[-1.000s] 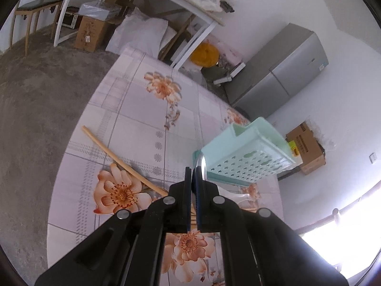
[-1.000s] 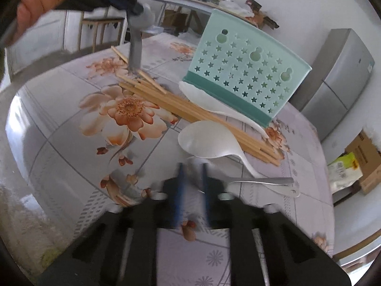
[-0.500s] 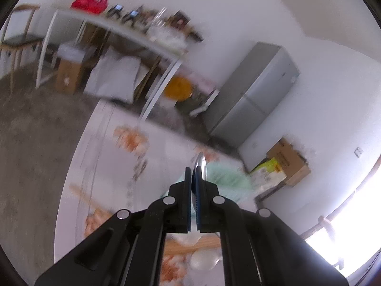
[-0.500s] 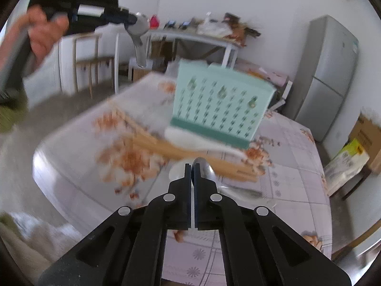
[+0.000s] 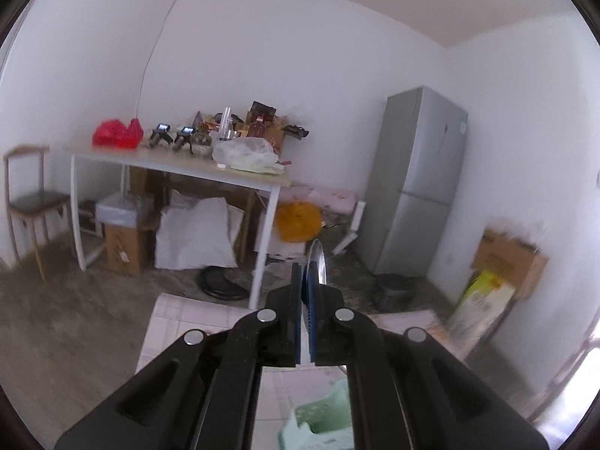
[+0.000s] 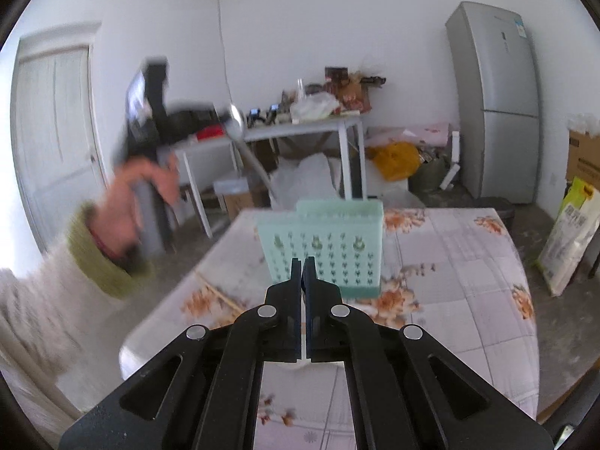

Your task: Organize utensils

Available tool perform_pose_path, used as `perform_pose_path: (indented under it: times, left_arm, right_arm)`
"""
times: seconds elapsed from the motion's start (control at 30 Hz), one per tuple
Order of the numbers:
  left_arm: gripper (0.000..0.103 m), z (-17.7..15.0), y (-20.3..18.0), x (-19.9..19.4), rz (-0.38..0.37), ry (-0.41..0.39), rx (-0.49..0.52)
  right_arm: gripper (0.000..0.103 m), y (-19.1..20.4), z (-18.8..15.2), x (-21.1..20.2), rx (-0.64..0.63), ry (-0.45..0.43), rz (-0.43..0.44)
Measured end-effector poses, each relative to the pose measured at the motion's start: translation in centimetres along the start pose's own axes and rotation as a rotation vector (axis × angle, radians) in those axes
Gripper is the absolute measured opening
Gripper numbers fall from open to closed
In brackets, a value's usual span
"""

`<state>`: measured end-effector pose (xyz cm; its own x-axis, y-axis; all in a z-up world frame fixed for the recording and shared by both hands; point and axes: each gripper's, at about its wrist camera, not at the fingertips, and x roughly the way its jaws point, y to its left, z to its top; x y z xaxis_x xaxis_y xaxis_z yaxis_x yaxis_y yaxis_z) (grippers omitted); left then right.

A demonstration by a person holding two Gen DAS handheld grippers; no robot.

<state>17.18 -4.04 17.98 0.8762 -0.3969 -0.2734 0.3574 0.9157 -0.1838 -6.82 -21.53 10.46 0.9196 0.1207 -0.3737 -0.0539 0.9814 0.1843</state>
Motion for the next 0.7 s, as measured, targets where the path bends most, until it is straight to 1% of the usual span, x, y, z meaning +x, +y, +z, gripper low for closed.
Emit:
perform_pose_path:
  times: [0.13, 0.23, 0.33, 0.37, 0.43, 0.5, 0.53, 0.6, 0.7]
  left_arm:
    - [0.002, -2.2, -1.6, 2.0, 0.065, -0.027, 0.110]
    - [0.002, -3.4, -2.2, 3.2, 0.090, -0.039, 0.160]
    - [0.002, -3.8, -1.9, 3.9, 0.097, -0.038, 0.156]
    - [0.002, -3.6, -1.6, 3.9, 0.095, -0.041, 0.137]
    - [0.002, -2.8, -1.2, 3.4, 0.087, -0.062, 0.102]
    - [0.002, -2.0, -1.0, 3.1, 0.101, -0.101, 0.087]
    - [0.002, -1.7, -1.1, 2.8, 0.108, -0.111, 0.091]
    - [0.002, -1.8, -1.3, 3.2, 0.122, -0.111, 0.117]
    - [0.002, -3.7, -2.2, 4.6, 0.152, -0.094, 0.205]
  right_arm:
    - [0.000, -1.9, 1.6, -0.6, 0.063, -0.042, 0.046]
    - [0.000, -2.8, 2.3, -1.0, 0.084, -0.062, 0.065]
    - [0.000, -3.4, 3.0, -0.8, 0.089, -0.078, 0.063]
    - [0.000, -3.5, 3.0, -0.9, 0.092, -0.081, 0.065]
    - [0.000, -3.6, 3.2, -1.0, 0.100, -0.085, 0.072]
    - [0.000, -3.7, 3.0, -1.0, 0.101, -0.084, 0.074]
    - [0.000, -3.7, 2.9, -0.8, 0.106, -0.080, 0.080]
    - [0.000, -3.9, 2.9, -0.5, 0.118, -0.075, 0.090]
    - [0.000, -4.3, 3.3, -0.6, 0.144, -0.081, 0.120]
